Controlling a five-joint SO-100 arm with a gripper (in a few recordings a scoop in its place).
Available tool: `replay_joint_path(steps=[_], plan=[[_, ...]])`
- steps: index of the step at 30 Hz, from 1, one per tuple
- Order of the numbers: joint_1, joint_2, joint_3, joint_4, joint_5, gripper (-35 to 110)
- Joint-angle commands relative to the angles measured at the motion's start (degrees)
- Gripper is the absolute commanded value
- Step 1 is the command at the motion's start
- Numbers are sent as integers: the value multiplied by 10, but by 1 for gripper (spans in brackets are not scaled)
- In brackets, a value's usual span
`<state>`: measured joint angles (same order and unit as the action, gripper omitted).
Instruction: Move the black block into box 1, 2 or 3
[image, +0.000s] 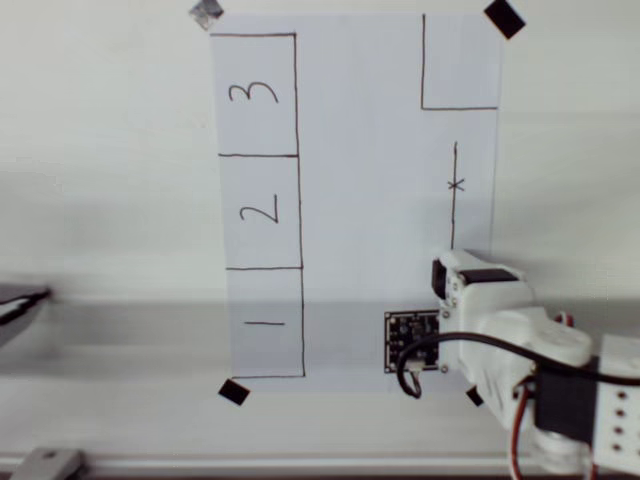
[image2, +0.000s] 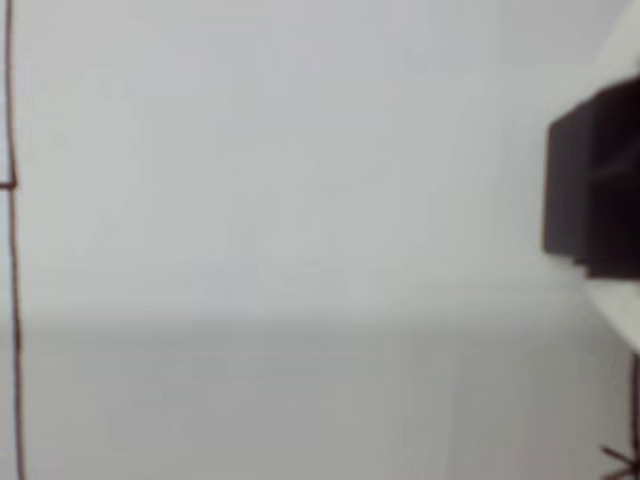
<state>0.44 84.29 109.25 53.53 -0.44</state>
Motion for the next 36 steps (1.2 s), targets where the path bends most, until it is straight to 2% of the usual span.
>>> replay_joint_path(steps=[1,16,36], plan=[[0,60,-26,2,5,0],[18,37,-162,-10,32,0],[132,-170,-447,-97,121,0]])
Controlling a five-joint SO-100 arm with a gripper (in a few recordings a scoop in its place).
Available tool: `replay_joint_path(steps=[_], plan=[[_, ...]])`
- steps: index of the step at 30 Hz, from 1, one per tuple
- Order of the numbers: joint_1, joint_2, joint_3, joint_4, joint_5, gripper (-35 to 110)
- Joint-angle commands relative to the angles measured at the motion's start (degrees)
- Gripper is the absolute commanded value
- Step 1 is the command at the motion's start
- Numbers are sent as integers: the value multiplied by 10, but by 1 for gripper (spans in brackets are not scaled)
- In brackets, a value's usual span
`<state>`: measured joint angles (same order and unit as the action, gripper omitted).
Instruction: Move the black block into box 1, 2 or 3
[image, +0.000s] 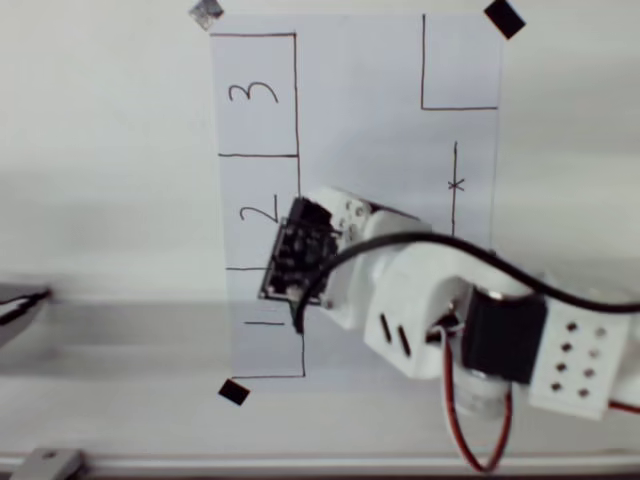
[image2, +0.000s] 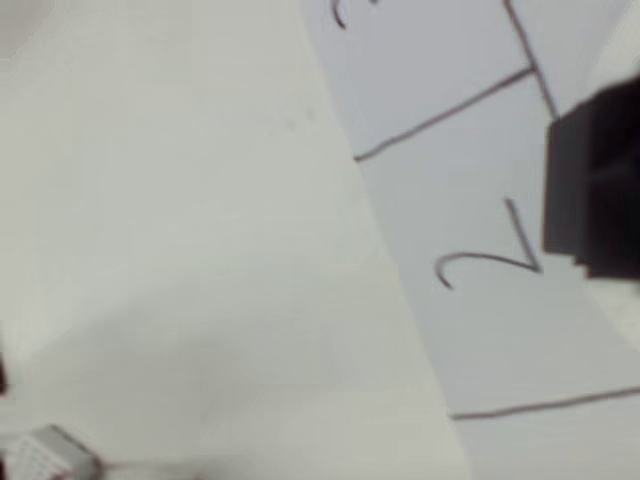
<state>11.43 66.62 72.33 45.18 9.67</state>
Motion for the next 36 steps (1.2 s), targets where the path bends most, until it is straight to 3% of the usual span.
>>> replay_joint_path(steps=[1,18,36], plan=[[27,-4,-92,-15,25,0],[93,-179,-274,-39,-4,0],[117,-273,-357,-39,-63,0]])
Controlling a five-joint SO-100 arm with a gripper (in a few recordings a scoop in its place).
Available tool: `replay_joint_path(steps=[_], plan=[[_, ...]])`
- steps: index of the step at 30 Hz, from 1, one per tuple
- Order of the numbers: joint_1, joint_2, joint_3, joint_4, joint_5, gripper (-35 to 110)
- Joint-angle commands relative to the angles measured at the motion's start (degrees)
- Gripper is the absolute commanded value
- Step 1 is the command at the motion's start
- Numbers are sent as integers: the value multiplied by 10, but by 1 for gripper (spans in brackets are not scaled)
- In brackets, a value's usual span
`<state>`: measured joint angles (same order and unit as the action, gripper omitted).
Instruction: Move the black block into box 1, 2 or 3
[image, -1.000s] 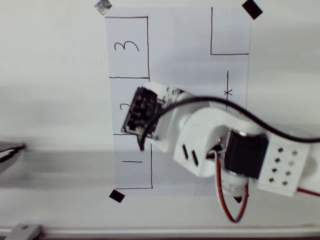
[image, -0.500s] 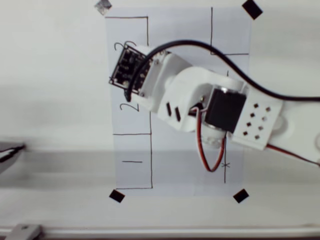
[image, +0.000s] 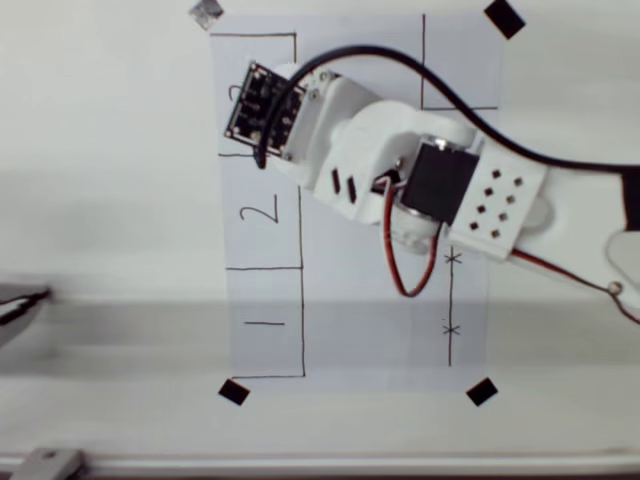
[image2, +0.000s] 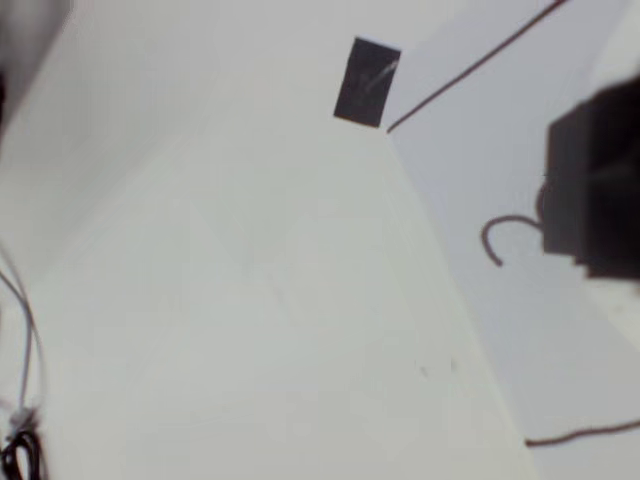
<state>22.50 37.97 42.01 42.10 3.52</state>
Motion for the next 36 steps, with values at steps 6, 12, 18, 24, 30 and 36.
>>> replay_joint_path(steps=[6,12,18,24,30,36], plan=[[5,1,-72,-8,5,0],[7,-28,-116,-8,17,0],[9,-47,-141,-8,18,0],[9,-53,-142,-8,11,2],[10,-63,-156,-8,9,11],[10,-65,-159,-8,13,24]])
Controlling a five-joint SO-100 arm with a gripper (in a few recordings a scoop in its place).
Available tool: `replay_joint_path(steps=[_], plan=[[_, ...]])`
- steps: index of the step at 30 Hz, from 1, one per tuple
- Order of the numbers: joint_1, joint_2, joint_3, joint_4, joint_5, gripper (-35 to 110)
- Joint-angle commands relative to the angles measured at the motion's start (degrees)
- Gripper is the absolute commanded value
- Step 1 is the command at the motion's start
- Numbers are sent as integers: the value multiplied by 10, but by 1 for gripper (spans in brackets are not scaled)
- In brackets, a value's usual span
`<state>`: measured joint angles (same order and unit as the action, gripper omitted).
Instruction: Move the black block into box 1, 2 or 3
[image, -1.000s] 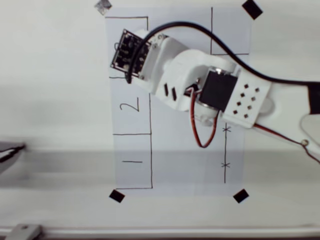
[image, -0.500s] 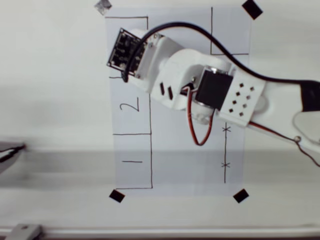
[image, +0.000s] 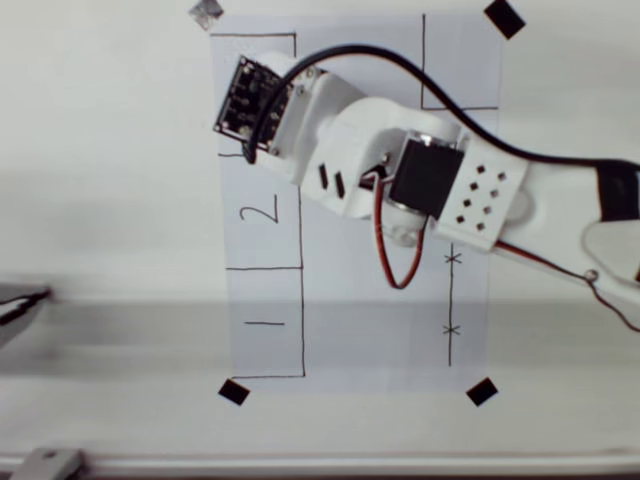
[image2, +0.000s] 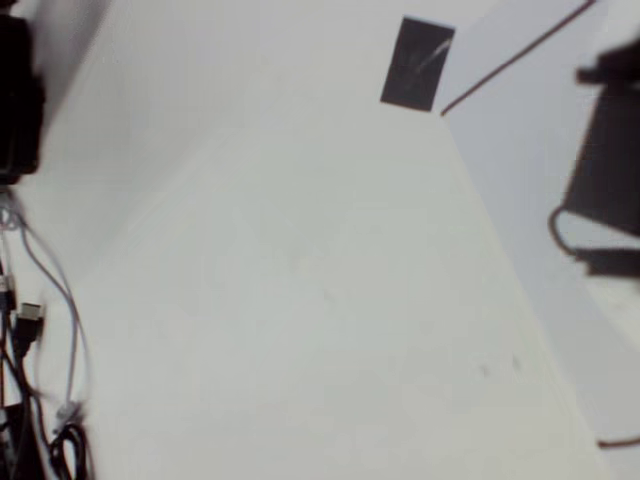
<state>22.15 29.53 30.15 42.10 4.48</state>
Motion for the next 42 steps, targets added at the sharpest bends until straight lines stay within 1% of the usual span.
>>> replay_joint_path(steps=[1,18,30,36,42], plan=[[13,19,-40,-8,4,24],[5,45,-45,4,45,25],[-18,156,26,57,75,25],[-34,266,137,78,73,25],[-66,410,317,79,58,25]])
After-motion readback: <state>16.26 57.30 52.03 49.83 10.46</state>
